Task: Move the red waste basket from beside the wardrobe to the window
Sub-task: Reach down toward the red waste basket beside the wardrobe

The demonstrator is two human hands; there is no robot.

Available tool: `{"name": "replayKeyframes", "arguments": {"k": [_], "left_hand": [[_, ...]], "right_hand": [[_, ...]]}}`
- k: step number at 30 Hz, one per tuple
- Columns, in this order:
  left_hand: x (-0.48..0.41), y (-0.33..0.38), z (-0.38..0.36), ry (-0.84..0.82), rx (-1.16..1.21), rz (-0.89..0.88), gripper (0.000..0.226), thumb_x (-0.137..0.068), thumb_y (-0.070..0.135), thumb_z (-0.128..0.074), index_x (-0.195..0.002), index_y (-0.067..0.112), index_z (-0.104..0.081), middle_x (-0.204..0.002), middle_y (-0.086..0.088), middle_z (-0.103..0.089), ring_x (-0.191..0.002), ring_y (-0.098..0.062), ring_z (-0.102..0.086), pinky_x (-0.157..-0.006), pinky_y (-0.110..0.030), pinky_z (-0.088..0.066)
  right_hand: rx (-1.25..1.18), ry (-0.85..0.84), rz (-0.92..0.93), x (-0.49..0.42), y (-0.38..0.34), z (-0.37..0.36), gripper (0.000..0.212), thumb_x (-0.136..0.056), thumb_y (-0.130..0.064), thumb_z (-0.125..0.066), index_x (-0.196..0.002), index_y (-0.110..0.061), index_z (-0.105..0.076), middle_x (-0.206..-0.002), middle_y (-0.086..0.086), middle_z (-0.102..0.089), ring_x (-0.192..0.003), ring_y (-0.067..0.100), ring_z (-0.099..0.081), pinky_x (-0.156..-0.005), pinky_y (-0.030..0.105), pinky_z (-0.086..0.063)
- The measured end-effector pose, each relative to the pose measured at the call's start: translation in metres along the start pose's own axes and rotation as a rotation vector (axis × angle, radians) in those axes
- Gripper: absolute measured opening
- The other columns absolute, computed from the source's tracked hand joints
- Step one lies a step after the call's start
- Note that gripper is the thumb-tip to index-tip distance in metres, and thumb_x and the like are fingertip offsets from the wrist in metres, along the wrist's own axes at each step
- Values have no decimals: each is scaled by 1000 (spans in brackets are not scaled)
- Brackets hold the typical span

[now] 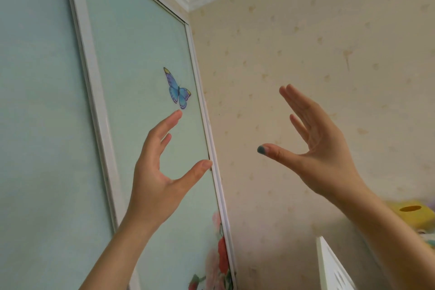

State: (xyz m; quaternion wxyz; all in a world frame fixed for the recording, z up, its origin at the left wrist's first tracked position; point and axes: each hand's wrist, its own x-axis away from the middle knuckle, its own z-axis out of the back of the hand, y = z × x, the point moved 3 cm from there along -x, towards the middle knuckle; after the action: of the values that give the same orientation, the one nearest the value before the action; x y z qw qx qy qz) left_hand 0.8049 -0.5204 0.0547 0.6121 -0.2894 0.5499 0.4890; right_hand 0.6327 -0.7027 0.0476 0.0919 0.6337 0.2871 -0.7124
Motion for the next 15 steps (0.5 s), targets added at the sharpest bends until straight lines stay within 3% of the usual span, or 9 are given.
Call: {"name": "replayKeyframes", "arguments": {"k": [15], "left_hand": [[-30,-170,-47,33,22,31,76,-75,33,-79,-143,27,-45,-147,13,-49,-140,-13,-43,-112,-31,-35]], "right_hand": [[1,-34,-3,-43,157,-64,93,-65,-54,-80,-145,-38,-35,-149,-19,-42,-141,3,-34,-112,42,-33]]}}
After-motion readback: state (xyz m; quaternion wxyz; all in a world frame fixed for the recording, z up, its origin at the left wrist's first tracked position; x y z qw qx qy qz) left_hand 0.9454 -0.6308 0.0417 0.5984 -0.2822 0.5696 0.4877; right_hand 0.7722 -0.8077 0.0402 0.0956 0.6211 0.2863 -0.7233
